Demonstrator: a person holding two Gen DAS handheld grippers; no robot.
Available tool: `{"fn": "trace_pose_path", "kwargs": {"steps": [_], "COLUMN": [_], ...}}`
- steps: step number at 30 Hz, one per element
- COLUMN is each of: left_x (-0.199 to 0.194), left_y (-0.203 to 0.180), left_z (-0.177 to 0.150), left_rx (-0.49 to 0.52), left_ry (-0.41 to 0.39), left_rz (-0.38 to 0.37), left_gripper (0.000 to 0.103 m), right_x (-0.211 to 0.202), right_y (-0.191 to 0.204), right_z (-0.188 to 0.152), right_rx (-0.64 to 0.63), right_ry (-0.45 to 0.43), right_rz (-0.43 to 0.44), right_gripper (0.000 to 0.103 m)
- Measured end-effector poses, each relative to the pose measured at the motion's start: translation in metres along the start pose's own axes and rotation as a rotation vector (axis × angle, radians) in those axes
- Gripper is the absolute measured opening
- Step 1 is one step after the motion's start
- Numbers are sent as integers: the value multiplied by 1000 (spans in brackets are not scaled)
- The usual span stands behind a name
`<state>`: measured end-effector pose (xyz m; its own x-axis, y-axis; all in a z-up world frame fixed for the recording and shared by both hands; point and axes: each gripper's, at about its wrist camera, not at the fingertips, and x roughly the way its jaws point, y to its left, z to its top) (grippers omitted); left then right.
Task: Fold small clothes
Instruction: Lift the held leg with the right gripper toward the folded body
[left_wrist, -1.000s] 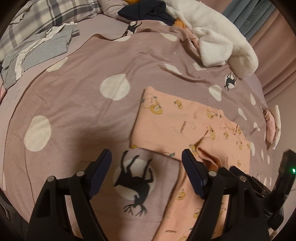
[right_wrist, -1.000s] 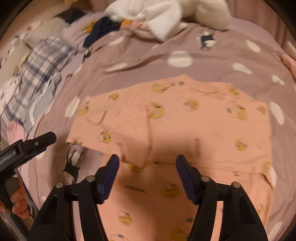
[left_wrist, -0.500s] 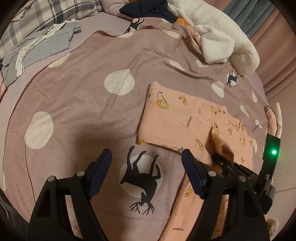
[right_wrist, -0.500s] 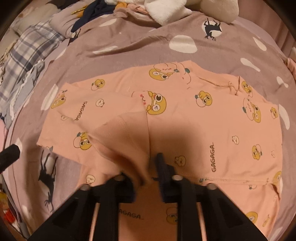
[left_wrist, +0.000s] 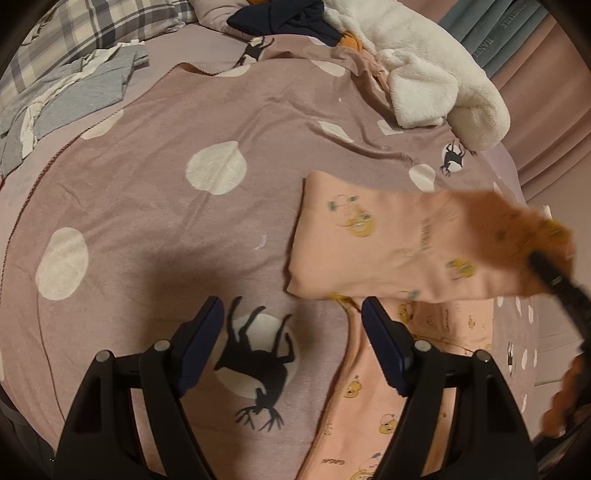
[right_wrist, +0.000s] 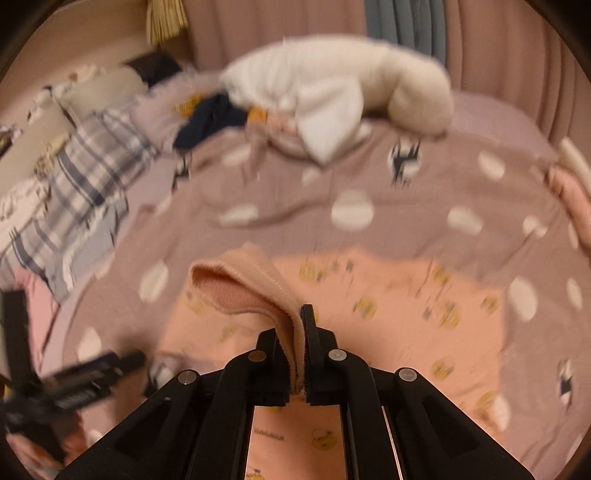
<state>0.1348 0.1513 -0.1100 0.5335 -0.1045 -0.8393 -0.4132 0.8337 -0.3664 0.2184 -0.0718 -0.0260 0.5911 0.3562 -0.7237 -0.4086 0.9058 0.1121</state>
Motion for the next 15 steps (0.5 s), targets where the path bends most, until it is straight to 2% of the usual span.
{"fn": "trace_pose_path", "kwargs": {"steps": [3,7,15], "left_x": [3,8,31], "left_y": [-7,-17,-39], "left_z": [1,0,-8], "left_rx": [7,17,47], "left_ry": [8,19,76], "left_rz": [-8,-23,-42], "left_gripper": [75,74,68], "right_x": [-19,-31,-37], "right_y": [-8,-23,-55], "right_z": [16,18,15], "right_rx": [12,22,80], "right_ry": [-49,-84,-92], "right_rz": [-8,-42,-106], "right_gripper": [6,6,6]}}
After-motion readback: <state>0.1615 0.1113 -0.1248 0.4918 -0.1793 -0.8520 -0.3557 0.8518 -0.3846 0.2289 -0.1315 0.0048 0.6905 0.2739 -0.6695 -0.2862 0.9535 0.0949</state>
